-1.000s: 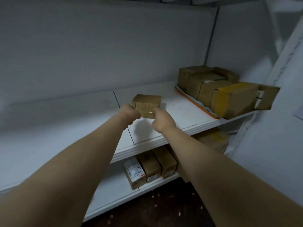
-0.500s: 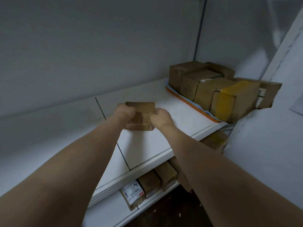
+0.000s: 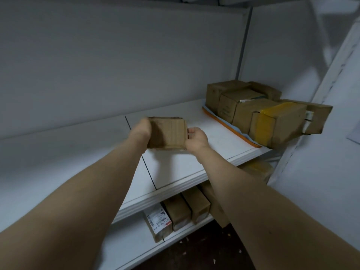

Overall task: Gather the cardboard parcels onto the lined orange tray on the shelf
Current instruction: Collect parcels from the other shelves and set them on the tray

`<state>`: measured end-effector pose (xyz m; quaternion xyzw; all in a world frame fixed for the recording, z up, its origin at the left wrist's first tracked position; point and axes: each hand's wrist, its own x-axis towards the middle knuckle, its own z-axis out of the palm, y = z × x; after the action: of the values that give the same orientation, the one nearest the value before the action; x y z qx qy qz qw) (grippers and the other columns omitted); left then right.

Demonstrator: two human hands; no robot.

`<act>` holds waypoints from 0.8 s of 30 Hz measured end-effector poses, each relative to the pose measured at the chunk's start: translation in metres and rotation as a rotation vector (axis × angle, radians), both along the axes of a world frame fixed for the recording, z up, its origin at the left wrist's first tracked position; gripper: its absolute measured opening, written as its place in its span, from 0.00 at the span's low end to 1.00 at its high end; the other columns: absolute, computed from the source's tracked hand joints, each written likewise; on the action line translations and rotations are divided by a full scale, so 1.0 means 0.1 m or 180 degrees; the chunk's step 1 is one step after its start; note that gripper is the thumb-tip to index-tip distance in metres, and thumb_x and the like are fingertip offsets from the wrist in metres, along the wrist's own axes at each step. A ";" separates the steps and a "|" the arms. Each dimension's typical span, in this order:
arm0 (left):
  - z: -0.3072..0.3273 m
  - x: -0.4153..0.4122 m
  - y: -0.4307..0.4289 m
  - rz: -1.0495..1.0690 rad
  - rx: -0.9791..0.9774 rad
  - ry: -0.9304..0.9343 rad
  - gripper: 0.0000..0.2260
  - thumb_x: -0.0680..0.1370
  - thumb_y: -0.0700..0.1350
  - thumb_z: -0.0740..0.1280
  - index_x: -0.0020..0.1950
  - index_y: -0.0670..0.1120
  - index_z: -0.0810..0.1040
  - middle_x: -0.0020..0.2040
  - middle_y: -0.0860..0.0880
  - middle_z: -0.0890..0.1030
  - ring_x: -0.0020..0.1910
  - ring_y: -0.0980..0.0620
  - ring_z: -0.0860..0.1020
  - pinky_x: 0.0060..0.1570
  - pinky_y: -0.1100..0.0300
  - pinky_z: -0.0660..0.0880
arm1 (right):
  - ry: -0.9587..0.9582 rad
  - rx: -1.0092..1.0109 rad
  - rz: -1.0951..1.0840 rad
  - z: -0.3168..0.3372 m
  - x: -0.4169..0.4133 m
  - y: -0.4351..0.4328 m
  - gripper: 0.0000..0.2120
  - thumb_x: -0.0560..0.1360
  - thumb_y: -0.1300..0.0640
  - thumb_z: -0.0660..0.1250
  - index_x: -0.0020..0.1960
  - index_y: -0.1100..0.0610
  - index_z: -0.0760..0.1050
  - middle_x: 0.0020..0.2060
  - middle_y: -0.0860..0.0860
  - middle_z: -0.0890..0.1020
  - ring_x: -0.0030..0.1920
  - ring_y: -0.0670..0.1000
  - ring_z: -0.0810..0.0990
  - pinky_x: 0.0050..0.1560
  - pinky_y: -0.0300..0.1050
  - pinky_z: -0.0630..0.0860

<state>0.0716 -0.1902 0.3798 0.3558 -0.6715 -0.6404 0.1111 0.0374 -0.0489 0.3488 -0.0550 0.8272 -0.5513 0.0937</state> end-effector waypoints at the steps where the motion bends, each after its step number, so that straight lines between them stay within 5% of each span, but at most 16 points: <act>1: 0.01 0.08 0.02 0.0061 0.0079 0.0021 0.25 0.78 0.58 0.54 0.68 0.44 0.71 0.63 0.45 0.75 0.60 0.43 0.74 0.63 0.50 0.71 | 0.0016 -0.0027 0.0082 0.00 0.08 0.04 0.19 0.74 0.69 0.64 0.64 0.60 0.72 0.58 0.58 0.79 0.58 0.58 0.79 0.61 0.52 0.76; 4: -0.03 0.37 0.13 0.0125 0.0077 0.0018 0.30 0.74 0.65 0.61 0.66 0.44 0.71 0.61 0.44 0.75 0.58 0.41 0.75 0.61 0.46 0.73 | -0.0045 -0.0090 0.0209 0.01 0.35 0.20 0.17 0.74 0.69 0.61 0.61 0.59 0.76 0.56 0.57 0.80 0.57 0.57 0.79 0.60 0.51 0.77; 9: -0.16 0.98 0.40 0.0215 -0.0004 -0.0010 0.25 0.73 0.54 0.70 0.64 0.42 0.70 0.59 0.43 0.74 0.54 0.42 0.75 0.48 0.51 0.74 | -0.0644 -0.0575 0.0066 -0.01 0.84 0.48 0.10 0.76 0.56 0.57 0.43 0.59 0.74 0.51 0.62 0.82 0.52 0.59 0.81 0.59 0.58 0.77; 13: -0.21 1.55 0.64 0.0246 0.0006 0.0074 0.17 0.76 0.49 0.66 0.60 0.43 0.69 0.54 0.43 0.74 0.50 0.44 0.74 0.43 0.54 0.73 | -0.0639 -0.0644 0.0230 -0.11 1.25 0.66 0.19 0.77 0.39 0.57 0.47 0.55 0.74 0.51 0.55 0.81 0.53 0.55 0.79 0.61 0.55 0.75; 16: -0.23 1.94 0.77 0.0286 0.0138 0.0043 0.16 0.76 0.51 0.61 0.60 0.45 0.72 0.53 0.43 0.76 0.48 0.46 0.75 0.37 0.56 0.70 | -0.0619 -0.0545 0.0408 -0.17 1.50 0.72 0.15 0.78 0.41 0.59 0.49 0.53 0.72 0.51 0.53 0.78 0.55 0.55 0.76 0.63 0.54 0.73; 19: -0.28 2.26 0.82 0.0436 0.0361 -0.0013 0.19 0.77 0.58 0.57 0.59 0.47 0.72 0.54 0.44 0.76 0.51 0.45 0.76 0.44 0.51 0.73 | -0.0582 -0.0386 0.0590 -0.18 1.76 0.74 0.07 0.76 0.51 0.61 0.47 0.55 0.73 0.49 0.55 0.79 0.55 0.57 0.78 0.61 0.56 0.75; 22: -0.40 2.51 0.80 0.0585 0.0216 -0.0492 0.34 0.73 0.68 0.60 0.70 0.46 0.67 0.62 0.43 0.72 0.63 0.39 0.71 0.60 0.40 0.70 | -0.0885 -0.0556 0.0619 -0.26 1.93 0.71 0.07 0.71 0.56 0.58 0.40 0.56 0.74 0.43 0.55 0.79 0.47 0.57 0.80 0.53 0.54 0.77; 24: -0.50 2.65 0.78 0.0702 0.0218 -0.0702 0.36 0.71 0.67 0.65 0.70 0.44 0.68 0.63 0.43 0.74 0.62 0.39 0.73 0.58 0.42 0.71 | -0.1144 -0.0740 0.0678 -0.33 2.04 0.69 0.08 0.73 0.54 0.59 0.41 0.54 0.75 0.41 0.52 0.79 0.41 0.52 0.77 0.44 0.46 0.75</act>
<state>0.3363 -0.1119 0.3298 0.4991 -0.6143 -0.6039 0.0941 0.2413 0.0206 0.3160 -0.0534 0.7177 -0.6308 0.2901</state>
